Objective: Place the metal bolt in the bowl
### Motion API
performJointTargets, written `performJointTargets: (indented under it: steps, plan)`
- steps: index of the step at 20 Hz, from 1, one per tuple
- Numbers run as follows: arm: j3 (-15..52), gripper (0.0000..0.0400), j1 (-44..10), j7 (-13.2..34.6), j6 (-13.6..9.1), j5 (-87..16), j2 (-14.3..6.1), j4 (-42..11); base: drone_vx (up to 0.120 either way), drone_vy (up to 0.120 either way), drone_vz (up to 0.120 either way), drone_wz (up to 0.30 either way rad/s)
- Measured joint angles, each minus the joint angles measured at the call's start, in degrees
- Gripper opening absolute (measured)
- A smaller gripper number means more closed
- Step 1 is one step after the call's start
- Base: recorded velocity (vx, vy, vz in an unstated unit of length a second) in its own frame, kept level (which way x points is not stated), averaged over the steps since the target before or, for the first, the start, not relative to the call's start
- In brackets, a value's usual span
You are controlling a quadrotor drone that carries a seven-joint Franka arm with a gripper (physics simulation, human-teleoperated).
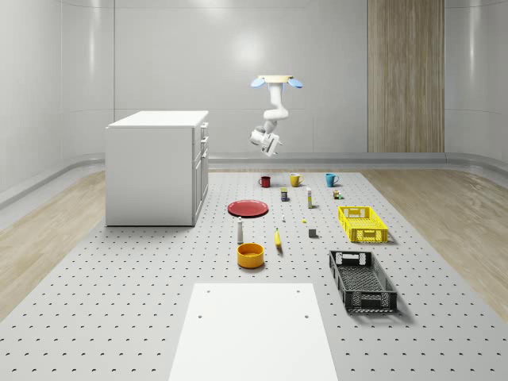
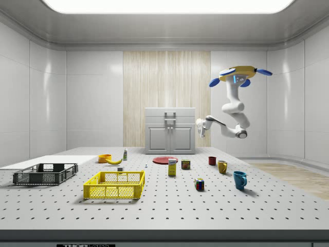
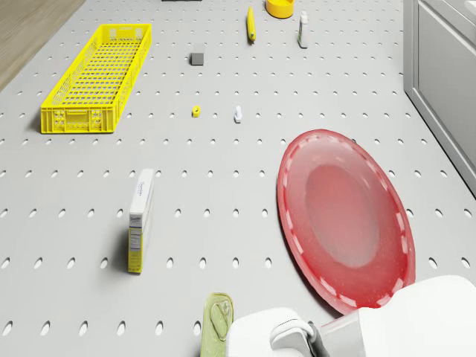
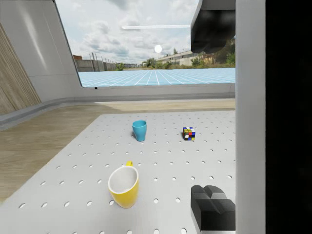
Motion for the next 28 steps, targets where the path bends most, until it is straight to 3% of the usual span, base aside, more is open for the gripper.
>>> performJointTargets:
  steps: [3, 7, 12, 19, 28]
  plan:
    - [6.84, 0.0400, -9.35, 7.34, -3.91, -13.36, -2.28, -6.65, 0.120, 0.000, -0.120, 0.000]
    - [12.64, 0.0400, -19.81, 14.53, -8.80, -22.99, -5.05, -10.59, 0.120, 0.000, -0.120, 0.000]
    - [16.40, 0.0400, -27.51, 19.58, -11.98, -27.41, -7.85, -12.05, 0.120, 0.000, -0.120, 0.000]
    - [18.77, 0.0400, -32.17, 22.78, -12.60, -28.44, -10.76, -12.40, 0.120, 0.000, -0.006, 0.000]
    - [20.27, 0.0400, -34.44, 24.58, -10.94, -27.48, -13.77, -12.30, 0.120, 0.000, -0.116, 0.000]
